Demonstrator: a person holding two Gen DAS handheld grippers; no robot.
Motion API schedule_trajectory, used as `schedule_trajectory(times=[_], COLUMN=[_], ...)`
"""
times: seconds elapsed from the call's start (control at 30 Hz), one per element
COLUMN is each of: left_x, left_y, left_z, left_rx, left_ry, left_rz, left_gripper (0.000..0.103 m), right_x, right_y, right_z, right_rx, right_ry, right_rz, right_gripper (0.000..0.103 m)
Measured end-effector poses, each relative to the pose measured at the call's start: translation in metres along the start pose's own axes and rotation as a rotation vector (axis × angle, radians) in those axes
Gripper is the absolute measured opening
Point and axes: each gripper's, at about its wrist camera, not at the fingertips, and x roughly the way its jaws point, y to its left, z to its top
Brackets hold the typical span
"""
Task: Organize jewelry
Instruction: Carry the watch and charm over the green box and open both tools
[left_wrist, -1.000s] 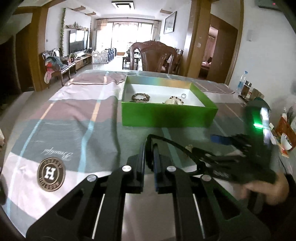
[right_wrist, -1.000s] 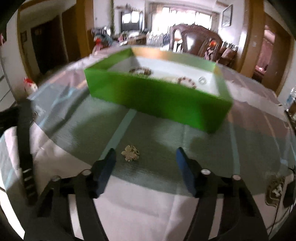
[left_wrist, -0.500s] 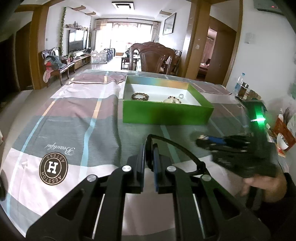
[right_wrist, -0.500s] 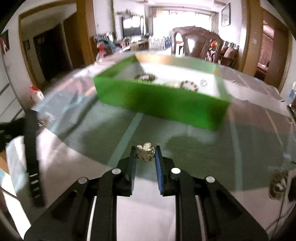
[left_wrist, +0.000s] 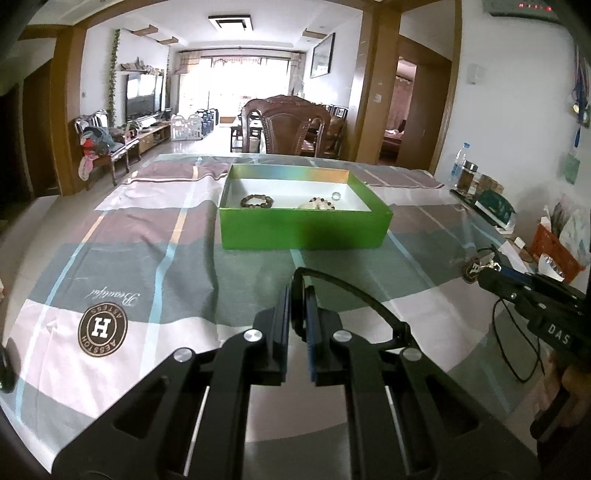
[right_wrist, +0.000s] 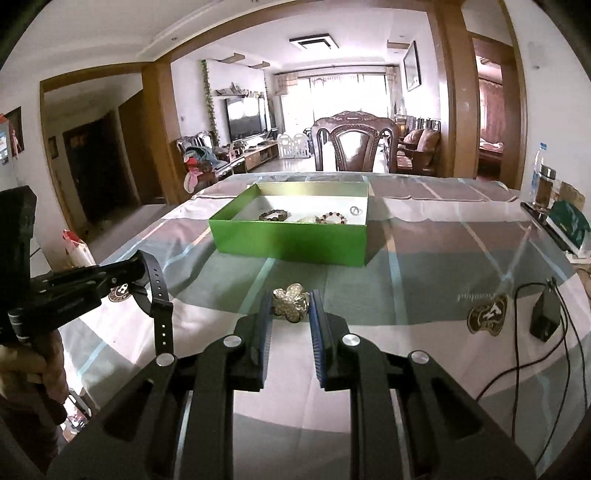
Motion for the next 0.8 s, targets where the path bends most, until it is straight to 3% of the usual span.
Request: schedule_trajectory(times=[0.8], left_x=[-0.012], left_y=[-0.011], left_z=[-0.003], left_rx=[0.016], left_ry=[0.001], left_rz=[0.03], left_gripper=[0.008], right_x=[-0.003], right_y=[-0.001], right_z=[-0.012], right_rx=[0.018], right_ry=[-0.004], right_rz=[0.022], right_gripper=[0.02])
